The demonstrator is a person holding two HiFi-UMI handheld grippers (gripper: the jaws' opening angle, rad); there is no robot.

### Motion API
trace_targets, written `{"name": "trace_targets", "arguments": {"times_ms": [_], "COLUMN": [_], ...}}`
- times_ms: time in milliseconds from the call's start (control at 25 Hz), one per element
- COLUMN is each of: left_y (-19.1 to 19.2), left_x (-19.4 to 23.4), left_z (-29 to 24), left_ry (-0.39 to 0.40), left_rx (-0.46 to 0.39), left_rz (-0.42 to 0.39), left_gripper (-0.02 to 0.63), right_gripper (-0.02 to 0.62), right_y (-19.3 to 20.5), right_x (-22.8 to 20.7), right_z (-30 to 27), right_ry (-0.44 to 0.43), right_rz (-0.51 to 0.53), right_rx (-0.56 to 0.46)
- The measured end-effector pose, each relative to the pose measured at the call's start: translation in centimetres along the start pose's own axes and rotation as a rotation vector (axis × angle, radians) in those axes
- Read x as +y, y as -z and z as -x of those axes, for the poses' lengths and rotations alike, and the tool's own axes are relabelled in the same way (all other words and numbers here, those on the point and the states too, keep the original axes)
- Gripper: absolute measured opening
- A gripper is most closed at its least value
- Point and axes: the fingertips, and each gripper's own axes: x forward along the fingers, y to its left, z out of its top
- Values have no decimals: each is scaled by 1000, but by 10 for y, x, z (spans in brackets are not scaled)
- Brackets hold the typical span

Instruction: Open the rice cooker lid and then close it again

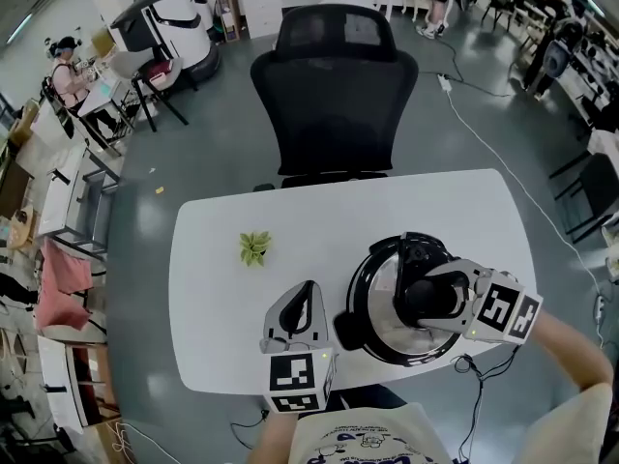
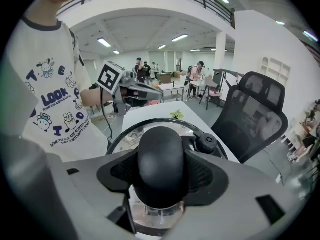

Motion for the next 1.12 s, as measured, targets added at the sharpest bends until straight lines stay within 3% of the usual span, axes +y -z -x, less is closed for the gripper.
{"name": "trace_targets", "arguments": {"times_ms": [360, 520, 840, 1120], "left_y": [-5, -5, -13, -20], "left_x": [-6, -7, -21, -34], "left_z": [-9, -12, -14, -13], "left_ry": [21, 26, 65, 108], "left_rx": [-9, -11, -26, -43], "left_rz": [-2, 5, 2, -2], "left_gripper": [14, 14, 14, 14], "right_gripper": [295, 295, 295, 295], "right_y": [0, -5, -18, -13], "right_x": [-3, -6, -12, -27], "right_z": [21, 33, 72, 126], "right_ry": [-39, -17, 66, 208], "right_rz": [23, 21, -129, -375], "right_rx": [-31, -39, -219, -494]}}
